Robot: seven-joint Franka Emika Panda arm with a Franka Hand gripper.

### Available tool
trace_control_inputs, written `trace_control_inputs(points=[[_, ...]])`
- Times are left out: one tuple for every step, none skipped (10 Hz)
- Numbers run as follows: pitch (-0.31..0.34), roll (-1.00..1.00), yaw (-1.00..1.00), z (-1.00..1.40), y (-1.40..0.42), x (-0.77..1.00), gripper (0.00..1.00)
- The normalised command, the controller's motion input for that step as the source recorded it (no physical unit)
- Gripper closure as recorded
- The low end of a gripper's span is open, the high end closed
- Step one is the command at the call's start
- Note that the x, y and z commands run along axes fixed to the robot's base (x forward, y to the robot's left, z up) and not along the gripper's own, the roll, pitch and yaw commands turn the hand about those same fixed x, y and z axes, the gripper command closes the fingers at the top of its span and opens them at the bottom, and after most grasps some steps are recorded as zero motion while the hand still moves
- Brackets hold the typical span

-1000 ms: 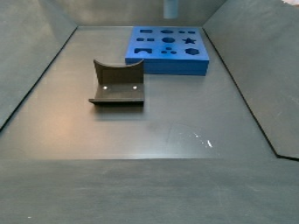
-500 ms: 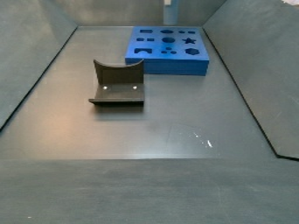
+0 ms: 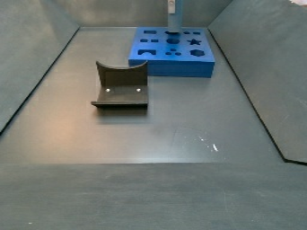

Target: Insert the oval object.

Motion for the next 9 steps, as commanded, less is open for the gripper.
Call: trace_control_inputs(points=[[0.014,0.04,-0.07,-0.28,0.00,0.19,1.00],[0.000,0.00,-0.08,-0.35,0.00,0.16,1.00],[0.000,-0.02,-0.13,-0.37,-0.07,0.21,1.00],[-0.021,-0.10,-0.13,-0.39,-0.07,0.17,1.00],[-0.081,-0.11,-0.09,-0.47,0.00,0.07,1.00],[-0.131,-0.13,-0.05,-0.53,0.00,0.00,1.00],[-0.164,-0.18,-0.02,-0.50,0.00,0.00,1.00],[-0.187,-0.21,0.00,-0.43,0.01,0.00,1.00],[-0.154,-0.17,0.00,-0.35,0.00,0.00,1.00]])
